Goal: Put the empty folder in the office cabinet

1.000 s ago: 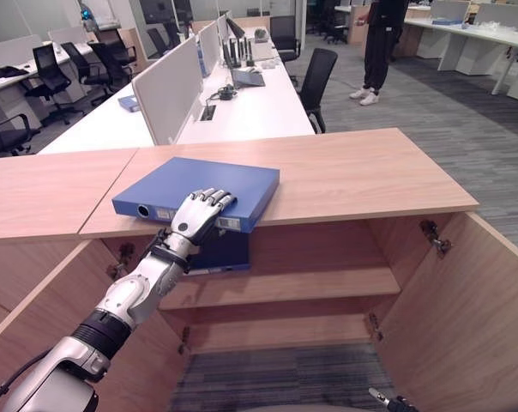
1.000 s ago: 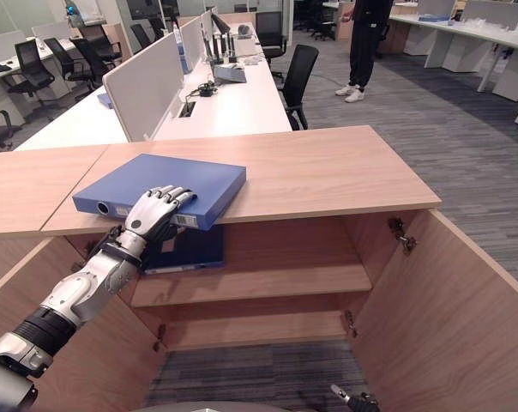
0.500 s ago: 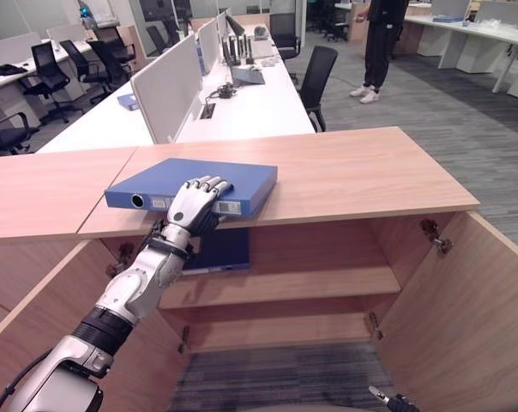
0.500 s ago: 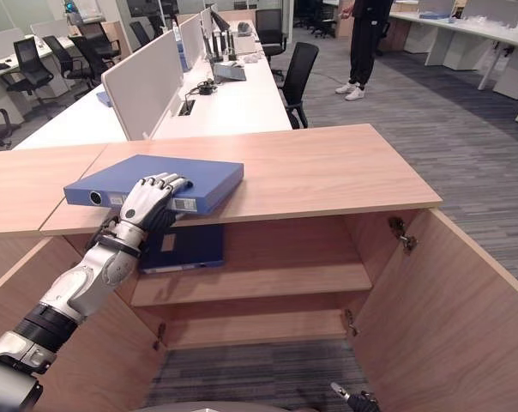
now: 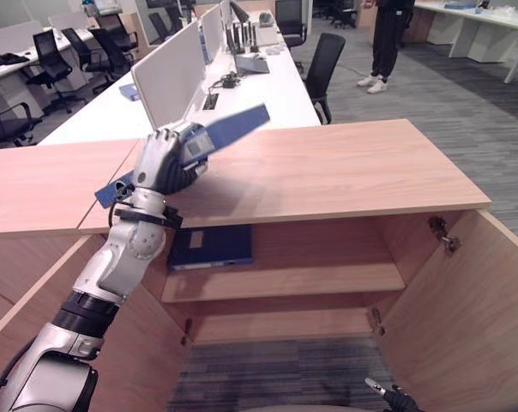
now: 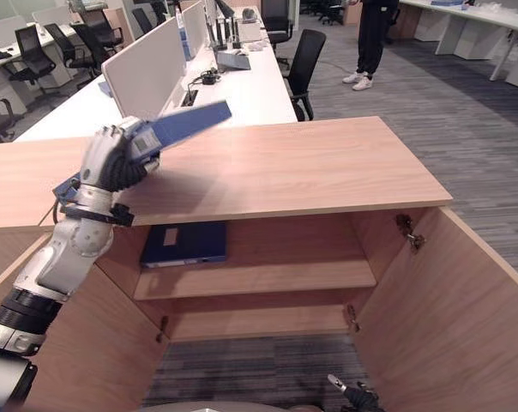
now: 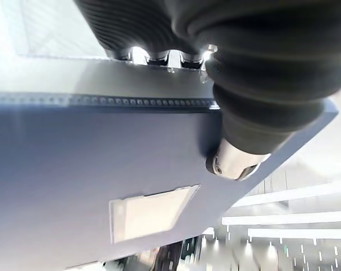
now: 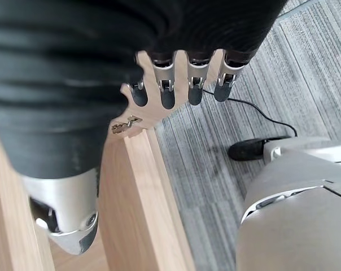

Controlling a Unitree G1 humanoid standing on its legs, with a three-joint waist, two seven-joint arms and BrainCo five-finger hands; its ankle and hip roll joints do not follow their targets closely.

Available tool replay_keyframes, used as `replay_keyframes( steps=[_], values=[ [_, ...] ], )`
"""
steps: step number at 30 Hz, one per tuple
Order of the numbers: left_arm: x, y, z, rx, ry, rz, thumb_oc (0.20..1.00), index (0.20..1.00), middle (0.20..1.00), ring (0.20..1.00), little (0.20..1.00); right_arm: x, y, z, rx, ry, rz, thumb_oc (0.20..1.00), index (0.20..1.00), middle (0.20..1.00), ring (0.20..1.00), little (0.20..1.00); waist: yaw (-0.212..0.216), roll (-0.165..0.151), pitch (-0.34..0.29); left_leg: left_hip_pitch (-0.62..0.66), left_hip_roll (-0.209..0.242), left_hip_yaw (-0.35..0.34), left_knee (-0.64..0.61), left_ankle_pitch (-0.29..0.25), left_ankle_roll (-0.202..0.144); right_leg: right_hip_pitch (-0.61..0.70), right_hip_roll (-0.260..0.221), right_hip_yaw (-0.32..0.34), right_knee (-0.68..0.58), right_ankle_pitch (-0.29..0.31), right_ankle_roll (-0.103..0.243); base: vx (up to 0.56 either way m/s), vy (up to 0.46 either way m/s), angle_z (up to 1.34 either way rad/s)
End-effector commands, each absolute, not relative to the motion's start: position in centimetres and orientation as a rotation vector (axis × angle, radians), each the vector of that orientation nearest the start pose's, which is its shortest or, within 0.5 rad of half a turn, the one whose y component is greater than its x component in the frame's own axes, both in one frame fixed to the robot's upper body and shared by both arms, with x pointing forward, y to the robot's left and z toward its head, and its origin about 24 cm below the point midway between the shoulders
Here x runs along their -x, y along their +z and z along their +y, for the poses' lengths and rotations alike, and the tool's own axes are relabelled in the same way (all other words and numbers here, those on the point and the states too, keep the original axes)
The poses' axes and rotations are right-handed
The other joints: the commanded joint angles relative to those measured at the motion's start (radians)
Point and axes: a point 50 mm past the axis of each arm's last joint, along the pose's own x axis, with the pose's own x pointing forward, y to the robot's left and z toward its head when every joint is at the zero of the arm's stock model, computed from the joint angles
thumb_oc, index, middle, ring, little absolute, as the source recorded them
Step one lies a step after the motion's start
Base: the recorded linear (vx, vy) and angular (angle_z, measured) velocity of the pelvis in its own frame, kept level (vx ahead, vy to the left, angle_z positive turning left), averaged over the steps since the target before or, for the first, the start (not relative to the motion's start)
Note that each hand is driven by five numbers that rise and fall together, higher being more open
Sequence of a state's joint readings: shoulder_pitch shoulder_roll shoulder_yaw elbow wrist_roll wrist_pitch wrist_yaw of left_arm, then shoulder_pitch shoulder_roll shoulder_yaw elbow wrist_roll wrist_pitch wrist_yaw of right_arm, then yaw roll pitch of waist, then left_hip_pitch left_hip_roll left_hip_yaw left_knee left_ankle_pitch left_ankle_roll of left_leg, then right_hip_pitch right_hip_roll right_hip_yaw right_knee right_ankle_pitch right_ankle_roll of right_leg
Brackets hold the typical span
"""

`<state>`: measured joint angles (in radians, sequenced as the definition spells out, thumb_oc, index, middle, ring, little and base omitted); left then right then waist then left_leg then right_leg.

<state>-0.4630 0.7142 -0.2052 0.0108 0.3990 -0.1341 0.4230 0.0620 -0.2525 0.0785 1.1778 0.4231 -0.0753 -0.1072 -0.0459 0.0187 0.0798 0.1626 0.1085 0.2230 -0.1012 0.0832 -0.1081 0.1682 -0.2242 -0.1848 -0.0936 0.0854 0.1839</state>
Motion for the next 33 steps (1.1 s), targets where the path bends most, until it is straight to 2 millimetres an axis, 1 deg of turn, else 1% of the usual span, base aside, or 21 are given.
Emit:
replay_keyframes(
  steps=[1, 4, 7, 9, 13, 14, 15, 16, 17, 19, 22, 23, 24, 25, 28, 29, 33],
  values=[
    [-28.8, 30.2, 20.1, -0.869, 0.386, -1.144, 0.200, 0.200, 0.200, 0.200, 0.200, -12.2, -15.1, -23.1, -0.114, -0.394, 1.012, 1.000, 1.000, 1.000, 1.000, 1.000, 0.018, -0.003, 0.034, 0.075, -0.018, -0.037, 0.014, -0.161, -0.007, -0.014, 0.008, -0.013, 0.066, -0.106, 0.020, 0.02, -0.030, 0.08],
    [-27.5, 31.3, 20.2, -0.784, 0.387, -1.210, 0.200, 0.200, 0.200, 0.200, 0.200, -12.3, -15.1, -22.9, -0.120, -0.383, 1.005, 1.000, 1.000, 1.000, 1.000, 1.000, 0.021, 0.000, 0.032, 0.076, -0.016, -0.040, 0.014, -0.160, -0.009, -0.012, 0.010, -0.016, 0.067, -0.109, 0.018, 0.01, -0.019, 0.08],
    [-26.0, 32.3, 20.0, -0.653, 0.370, -1.296, 0.200, 0.200, 0.200, 0.200, 0.200, -12.6, -15.0, -22.9, -0.123, -0.380, 0.994, 1.000, 1.000, 1.000, 1.000, 1.000, 0.026, 0.001, 0.033, 0.076, -0.014, -0.044, 0.014, -0.159, -0.010, -0.011, 0.012, -0.019, 0.067, -0.110, 0.016, 0.00, -0.015, 0.03],
    [-24.9, 32.6, 20.0, -0.529, 0.317, -1.334, 0.200, 0.200, 0.200, 0.200, 0.200, -12.7, -14.9, -23.0, -0.122, -0.378, 0.989, 1.000, 1.000, 1.000, 1.000, 1.000, 0.029, 0.003, 0.032, 0.076, -0.014, -0.046, 0.014, -0.159, -0.010, -0.008, 0.014, -0.022, 0.064, -0.111, 0.014, 0.00, 0.000, 0.00],
    [-23.2, 33.2, 20.0, -0.354, 0.219, -1.397, 0.200, 0.200, 0.200, 0.200, 0.200, -13.1, -14.8, -23.1, -0.125, -0.377, 0.980, 1.000, 1.000, 1.000, 1.000, 1.000, 0.037, 0.007, 0.030, 0.075, -0.011, -0.051, 0.014, -0.157, -0.011, -0.002, 0.016, -0.026, 0.058, -0.113, 0.011, 0.00, 0.000, 0.00],
    [-22.7, 33.4, 20.1, -0.288, 0.185, -1.412, 0.200, 0.200, 0.200, 0.200, 0.200, -13.2, -14.8, -23.0, -0.133, -0.374, 0.977, 1.000, 1.000, 1.000, 1.000, 1.000, 0.041, 0.007, 0.029, 0.074, -0.010, -0.053, 0.014, -0.156, -0.011, 0.000, 0.017, -0.029, 0.057, -0.113, 0.010, 0.00, 0.000, 0.00],
    [-22.5, 33.4, 20.1, -0.258, 0.164, -1.415, 0.200, 0.200, 0.200, 0.200, 0.200, -13.2, -14.7, -23.1, -0.132, -0.373, 0.977, 1.000, 1.000, 1.000, 1.000, 1.000, 0.041, 0.007, 0.029, 0.074, -0.010, -0.054, 0.014, -0.156, -0.011, 0.001, 0.018, -0.030, 0.057, -0.114, 0.009, 0.00, 0.000, 0.00],
    [-22.0, 33.4, 19.8, -0.165, 0.094, -1.429, 0.200, 0.200, 0.200, 0.200, 0.200, -13.4, -14.7, -23.0, -0.134, -0.367, 0.974, 1.000, 1.000, 1.000, 1.000, 1.000, 0.042, 0.008, 0.030, 0.072, -0.010, -0.057, 0.014, -0.155, -0.011, 0.001, 0.019, -0.030, 0.057, -0.115, 0.008, 0.00, 0.000, 0.00],
    [-22.0, 33.4, 19.8, -0.163, 0.090, -1.428, 0.200, 0.200, 0.200, 0.200, 0.200, -13.4, -14.7, -23.0, -0.134, -0.368, 0.974, 1.000, 1.000, 1.000, 1.000, 1.000, 0.042, 0.008, 0.030, 0.072, -0.010, -0.058, 0.014, -0.155, -0.011, 0.001, 0.019, -0.031, 0.057, -0.115, 0.008, 0.00, 0.000, 0.00],
    [-22.1, 32.9, 19.5, -0.051, 0.000, -1.389, 0.200, 0.200, 0.200, 0.200, 0.200, -13.6, -14.6, -23.1, -0.127, -0.368, 0.972, 1.000, 1.000, 1.000, 1.000, 1.000, 0.043, 0.008, 0.030, 0.072, -0.011, -0.060, 0.014, -0.157, -0.010, 0.004, 0.019, -0.031, 0.057, -0.116, 0.007, 0.00, -0.004, 0.02],
    [-22.6, 32.0, 18.9, 0.072, -0.138, -1.307, 0.200, 0.200, 0.200, 0.200, 0.200, -14.1, -14.5, -23.3, -0.131, -0.372, 0.968, 1.000, 1.000, 1.000, 1.000, 1.000, 0.048, 0.011, 0.033, 0.072, -0.011, -0.063, 0.014, -0.157, -0.009, 0.006, 0.019, -0.032, 0.056, -0.115, 0.006, 0.00, -0.003, 0.09],
    [-22.6, 32.0, 18.9, 0.072, -0.138, -1.307, 0.200, 0.200, 0.200, 0.200, 0.200, -14.1, -14.5, -23.3, -0.131, -0.372, 0.968, 1.000, 1.000, 1.000, 1.000, 1.000, 0.048, 0.011, 0.033, 0.072, -0.011, -0.063, 0.014, -0.157, -0.009, 0.006, 0.019, -0.032, 0.056, -0.115, 0.006, -0.01, -0.006, 0.08],
    [-22.8, 31.5, 18.3, 0.141, -0.223, -1.261, 0.200, 0.200, 0.200, 0.200, 0.200, -14.3, -14.4, -23.3, -0.129, -0.366, 0.967, 1.000, 1.000, 1.000, 1.000, 1.000, 0.048, 0.011, 0.036, 0.071, -0.010, -0.065, 0.014, -0.157, -0.008, 0.005, 0.019, -0.032, 0.057, -0.115, 0.005, -0.01, -0.005, 0.04],
    [-22.8, 31.5, 18.4, 0.143, -0.226, -1.260, 0.200, 0.200, 0.200, 0.200, 0.200, -14.3, -14.4, -23.3, -0.129, -0.366, 0.967, 1.000, 1.000, 1.000, 1.000, 1.000, 0.049, 0.011, 0.036, 0.072, -0.010, -0.064, 0.014, -0.157, -0.008, 0.006, 0.019, -0.032, 0.057, -0.115, 0.005, 0.00, 0.000, 0.00],
    [-22.7, 30.7, 17.3, 0.246, -0.381, -1.199, 0.200, 0.200, 0.200, 0.200, 0.200, -14.7, -14.3, -23.2, -0.131, -0.350, 0.969, 1.000, 1.000, 1.000, 1.000, 1.000, 0.052, 0.012, 0.043, 0.070, -0.012, -0.067, 0.014, -0.158, -0.006, 0.006, 0.020, -0.031, 0.058, -0.115, 0.004, 0.00, 0.000, 0.00],
    [-22.7, 30.7, 17.3, 0.246, -0.382, -1.198, 0.200, 0.200, 0.200, 0.200, 0.200, -14.7, -14.3, -23.2, -0.131, -0.350, 0.969, 1.000, 1.000, 1.000, 1.000, 1.000, 0.052, 0.012, 0.043, 0.070, -0.012, -0.067, 0.014, -0.158, -0.006, 0.006, 0.020, -0.031, 0.058, -0.115, 0.004, 0.00, 0.000, 0.00],
    [-22.4, 29.8, 16.6, 0.297, -0.514, -1.127, 0.200, 0.200, 0.200, 0.200, 0.200, -14.8, -14.3, -23.3, -0.130, -0.343, 0.977, 1.000, 1.000, 1.000, 1.000, 1.000, 0.057, 0.014, 0.045, 0.069, -0.011, -0.068, 0.014, -0.159, -0.005, 0.006, 0.019, -0.032, 0.060, -0.116, 0.003, 0.00, 0.000, 0.00]
  ],
)
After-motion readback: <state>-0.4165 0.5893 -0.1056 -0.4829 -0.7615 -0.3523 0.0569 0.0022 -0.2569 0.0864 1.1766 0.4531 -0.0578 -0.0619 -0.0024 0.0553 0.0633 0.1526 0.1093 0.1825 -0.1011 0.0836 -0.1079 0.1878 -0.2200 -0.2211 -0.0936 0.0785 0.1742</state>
